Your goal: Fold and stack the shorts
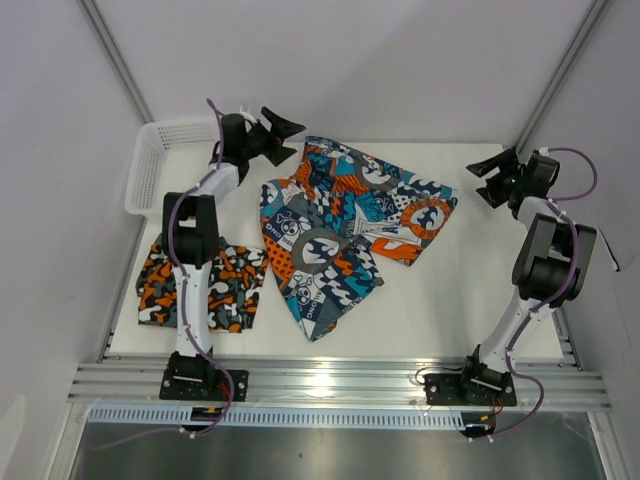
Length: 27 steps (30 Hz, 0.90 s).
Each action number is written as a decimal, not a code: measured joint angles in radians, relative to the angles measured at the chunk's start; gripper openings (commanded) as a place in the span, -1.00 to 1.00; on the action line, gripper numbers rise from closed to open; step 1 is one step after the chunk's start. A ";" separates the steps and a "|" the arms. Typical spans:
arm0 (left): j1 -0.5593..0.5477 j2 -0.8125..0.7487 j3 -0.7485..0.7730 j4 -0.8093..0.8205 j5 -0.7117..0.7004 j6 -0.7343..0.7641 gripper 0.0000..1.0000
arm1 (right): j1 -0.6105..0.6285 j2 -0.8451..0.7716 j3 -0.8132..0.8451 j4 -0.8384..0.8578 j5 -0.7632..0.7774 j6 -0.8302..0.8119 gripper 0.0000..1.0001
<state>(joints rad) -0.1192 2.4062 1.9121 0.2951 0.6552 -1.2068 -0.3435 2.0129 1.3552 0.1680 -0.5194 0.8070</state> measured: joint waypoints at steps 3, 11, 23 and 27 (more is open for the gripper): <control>0.019 -0.093 -0.002 -0.160 -0.051 0.120 0.98 | 0.049 -0.085 -0.023 -0.083 0.011 -0.089 0.36; 0.018 -0.372 -0.148 -0.357 -0.183 0.323 0.98 | 0.304 -0.069 0.158 -0.303 0.011 -0.335 -0.18; 0.017 -0.552 -0.527 -0.531 -0.330 0.458 0.98 | 0.542 -0.037 -0.053 -0.400 -0.034 -0.393 -0.39; 0.017 -0.570 -0.557 -0.558 -0.349 0.476 0.98 | 0.699 -0.194 -0.262 -0.394 0.004 -0.389 -0.35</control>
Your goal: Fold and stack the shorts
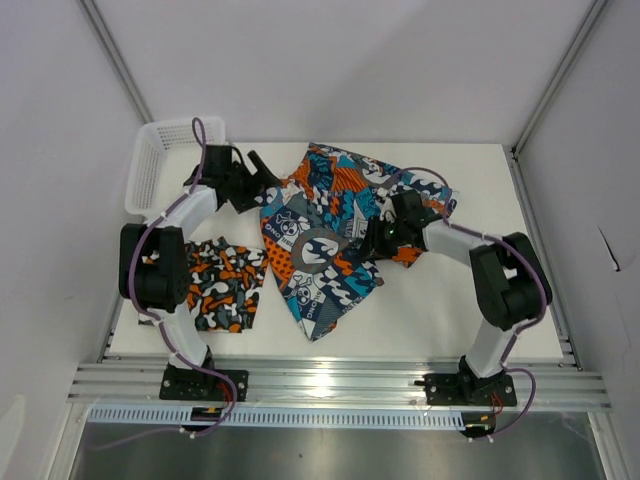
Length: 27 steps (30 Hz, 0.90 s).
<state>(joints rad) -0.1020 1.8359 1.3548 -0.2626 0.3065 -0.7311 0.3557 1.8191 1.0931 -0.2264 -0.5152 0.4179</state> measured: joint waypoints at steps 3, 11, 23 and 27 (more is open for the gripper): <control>0.005 -0.014 -0.015 0.000 -0.011 0.007 0.98 | 0.084 -0.095 -0.066 0.021 0.037 0.008 -0.32; 0.024 -0.017 -0.065 0.002 -0.024 0.036 0.98 | 0.051 -0.045 -0.072 0.048 0.142 0.035 -0.37; 0.039 -0.017 -0.074 0.002 -0.024 0.079 0.98 | 0.046 -0.001 -0.063 -0.009 0.179 -0.022 -0.95; 0.039 -0.017 -0.082 0.006 -0.023 0.089 0.96 | 0.069 -0.022 -0.039 -0.108 0.308 -0.053 -1.00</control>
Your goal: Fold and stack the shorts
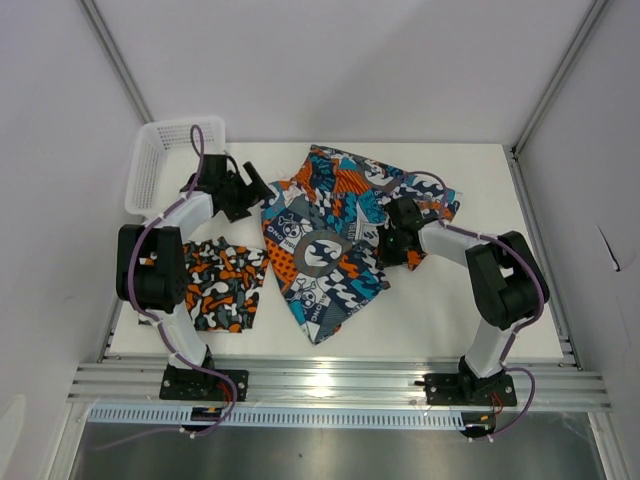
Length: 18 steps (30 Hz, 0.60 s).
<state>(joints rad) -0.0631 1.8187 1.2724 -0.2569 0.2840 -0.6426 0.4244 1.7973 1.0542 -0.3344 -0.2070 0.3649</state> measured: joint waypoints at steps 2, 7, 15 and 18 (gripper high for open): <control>0.000 0.000 -0.011 0.002 0.000 0.005 0.94 | 0.000 -0.010 0.009 -0.048 0.064 -0.010 -1.00; 0.000 -0.002 -0.046 0.008 0.009 0.015 0.92 | -0.068 -0.021 0.031 -0.141 0.209 -0.026 -0.71; 0.000 -0.005 -0.082 0.054 0.024 0.009 0.83 | -0.019 -0.206 0.000 -0.191 0.265 -0.048 0.00; 0.000 0.002 -0.082 0.126 0.062 -0.023 0.82 | 0.074 -0.325 0.000 -0.184 0.225 -0.056 0.18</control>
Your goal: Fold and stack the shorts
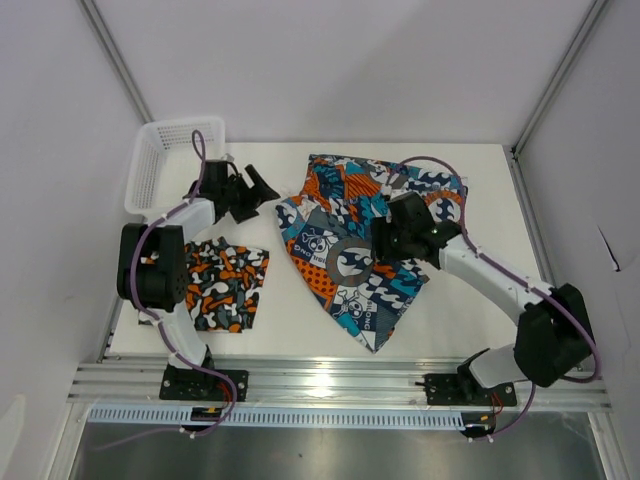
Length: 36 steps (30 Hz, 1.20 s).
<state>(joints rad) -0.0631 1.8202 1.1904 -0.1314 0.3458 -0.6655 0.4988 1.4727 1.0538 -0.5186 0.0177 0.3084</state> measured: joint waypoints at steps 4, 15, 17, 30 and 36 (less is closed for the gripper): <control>-0.004 0.048 0.016 0.076 0.055 -0.041 0.82 | 0.172 -0.082 -0.002 -0.008 -0.007 -0.017 0.14; -0.047 0.214 0.062 0.143 0.126 -0.117 0.56 | 0.632 -0.094 -0.125 -0.140 0.158 0.085 0.29; -0.053 0.222 0.063 0.153 0.133 -0.125 0.45 | 0.694 -0.098 -0.125 -0.158 0.189 0.113 0.29; -0.071 0.223 0.103 0.132 0.144 -0.159 -1.00 | 0.781 0.060 -0.180 -0.175 0.315 0.187 -0.17; -0.071 0.222 0.208 -0.067 0.094 -0.100 -1.00 | 0.784 0.095 -0.192 -0.153 0.324 0.188 -1.00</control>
<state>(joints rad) -0.1345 2.0422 1.3979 -0.1986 0.4400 -0.7654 1.2827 1.5681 0.8619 -0.6712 0.3416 0.4965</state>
